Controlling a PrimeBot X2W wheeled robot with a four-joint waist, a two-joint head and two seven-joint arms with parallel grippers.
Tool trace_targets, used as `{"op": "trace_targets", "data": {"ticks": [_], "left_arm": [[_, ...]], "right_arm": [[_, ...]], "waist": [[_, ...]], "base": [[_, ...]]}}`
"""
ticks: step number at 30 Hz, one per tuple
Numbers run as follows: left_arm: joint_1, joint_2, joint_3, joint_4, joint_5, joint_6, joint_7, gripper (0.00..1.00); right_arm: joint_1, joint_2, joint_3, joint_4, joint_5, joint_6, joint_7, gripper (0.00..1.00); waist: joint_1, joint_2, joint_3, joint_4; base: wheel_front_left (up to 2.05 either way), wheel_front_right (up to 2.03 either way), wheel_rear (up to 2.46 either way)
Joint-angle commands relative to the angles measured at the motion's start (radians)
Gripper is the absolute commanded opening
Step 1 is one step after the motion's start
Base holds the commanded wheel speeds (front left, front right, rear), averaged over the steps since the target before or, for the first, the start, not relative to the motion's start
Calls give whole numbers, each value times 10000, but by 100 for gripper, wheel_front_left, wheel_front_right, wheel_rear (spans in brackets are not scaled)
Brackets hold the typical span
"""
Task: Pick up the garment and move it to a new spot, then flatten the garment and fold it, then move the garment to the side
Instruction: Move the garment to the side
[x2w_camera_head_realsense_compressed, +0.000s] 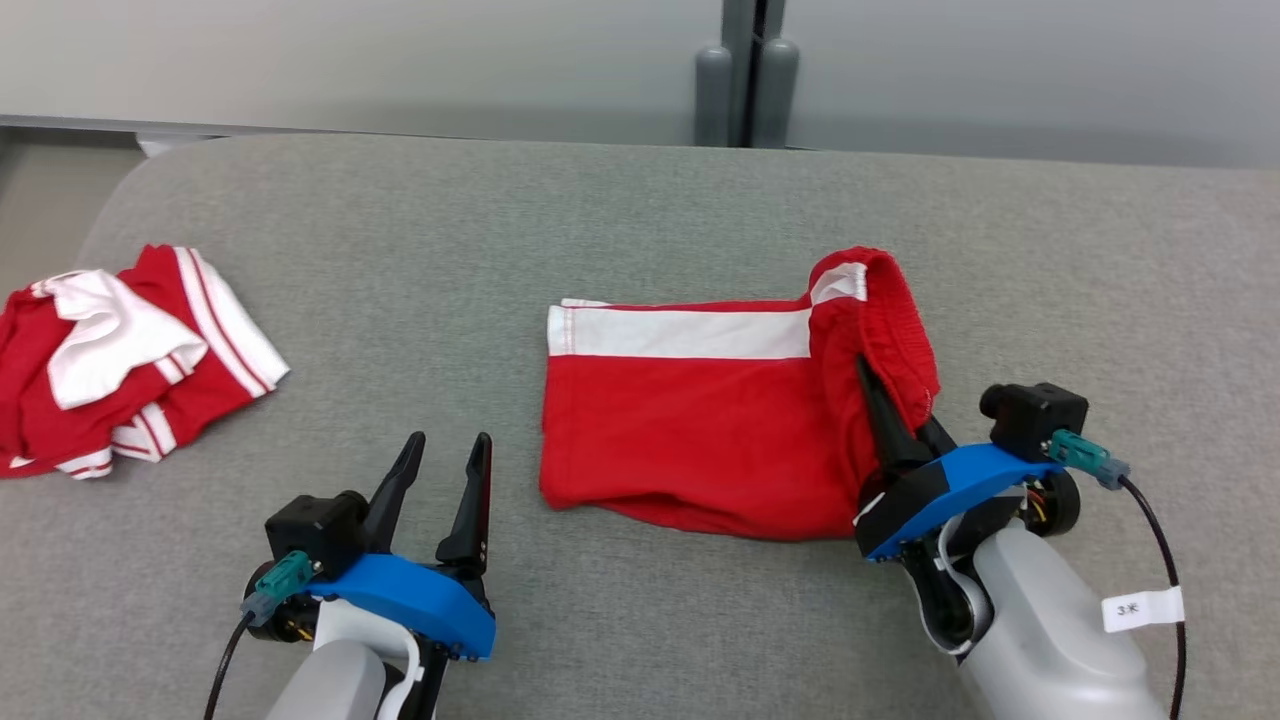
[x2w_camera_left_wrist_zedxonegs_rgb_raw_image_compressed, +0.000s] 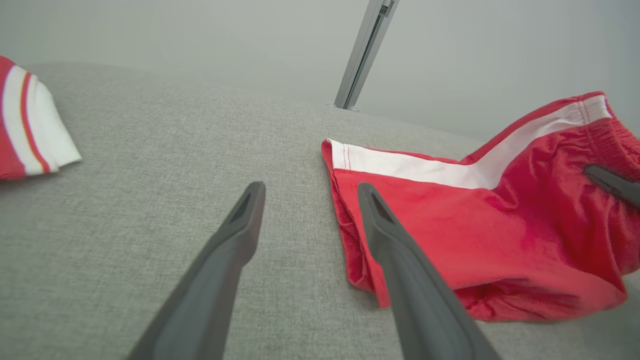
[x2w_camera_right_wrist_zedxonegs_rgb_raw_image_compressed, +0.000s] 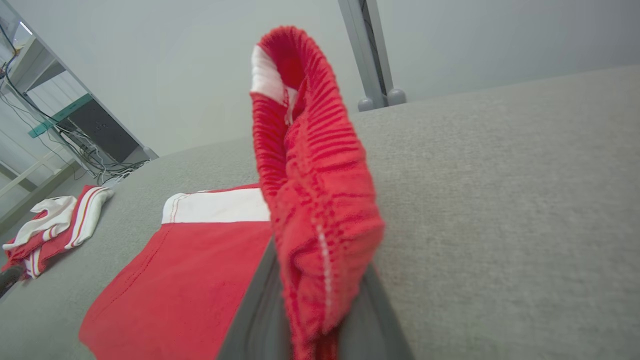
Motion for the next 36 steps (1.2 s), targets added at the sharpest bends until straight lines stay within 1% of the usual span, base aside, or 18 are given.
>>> {"op": "trace_targets", "data": {"ticks": [1,4,7,12,13,14,15,19,22,24,26,30,32,36], "left_arm": [[160,9,10,41,-3,-21,-46,100],[82,-144,-201,133,12,-21,-46,100],[9,-274,-481,222,-6,-22,-45,100],[-60,-419,-784,388,-94,-22,-39,100],[-57,-429,-827,420,-120,-22,-39,100],[-57,-431,-886,445,-143,-22,-37,100],[-52,-410,-897,462,-150,-22,-39,100],[-2,-362,-821,517,-127,-22,-37,100],[30,-328,-543,519,-80,-22,-37,100],[76,-279,-263,444,14,-22,-37,100],[184,-216,2,342,153,-22,-37,100],[283,-195,704,57,682,-22,-37,100],[433,-249,1069,-85,1046,-6,-37,100],[645,-396,1602,-290,1660,-7,-37,100]], "right_arm": [[-181,-21,124,42,121,4,-8,0],[-563,-28,632,460,144,4,47,0],[-940,-29,876,1076,191,4,122,0],[-1540,-31,1234,2129,458,4,131,0],[-1625,-31,1370,2261,562,4,115,15],[-1704,-29,1460,2395,681,4,95,42],[-1778,-32,1592,2475,781,4,66,99],[-1927,-32,2136,2519,1262,4,12,100],[-1822,-32,2555,2009,1793,4,-17,100],[-1743,-35,2525,1548,1864,4,-20,100],[-1589,-46,2133,1162,1502,3,-22,100],[-933,-38,583,354,208,3,-20,100],[-548,-20,-187,-131,-634,4,-20,100],[405,-15,-1324,-893,-1674,3,-20,100]], "waist": [[-1,-1,40,182],[-1,-1,-39,797],[-1,-1,-99,1521],[-1,-1,-98,2465],[-1,-1,-96,2590],[-1,-1,-93,2689],[-1,-1,-93,2759],[-1,-1,-130,2763],[-1,-1,-205,2483],[-1,-1,-276,2188],[-1,-1,-361,1856],[-1,-1,-482,1187],[-1,-1,-553,889],[-1,-1,-744,375]], "base": [[0,0,0],[0,0,0],[0,0,0],[0,0,0],[0,0,0],[0,0,0],[0,0,0],[0,0,0],[0,0,0],[0,0,0],[0,0,0],[0,0,0],[0,0,0],[0,0,0]]}}
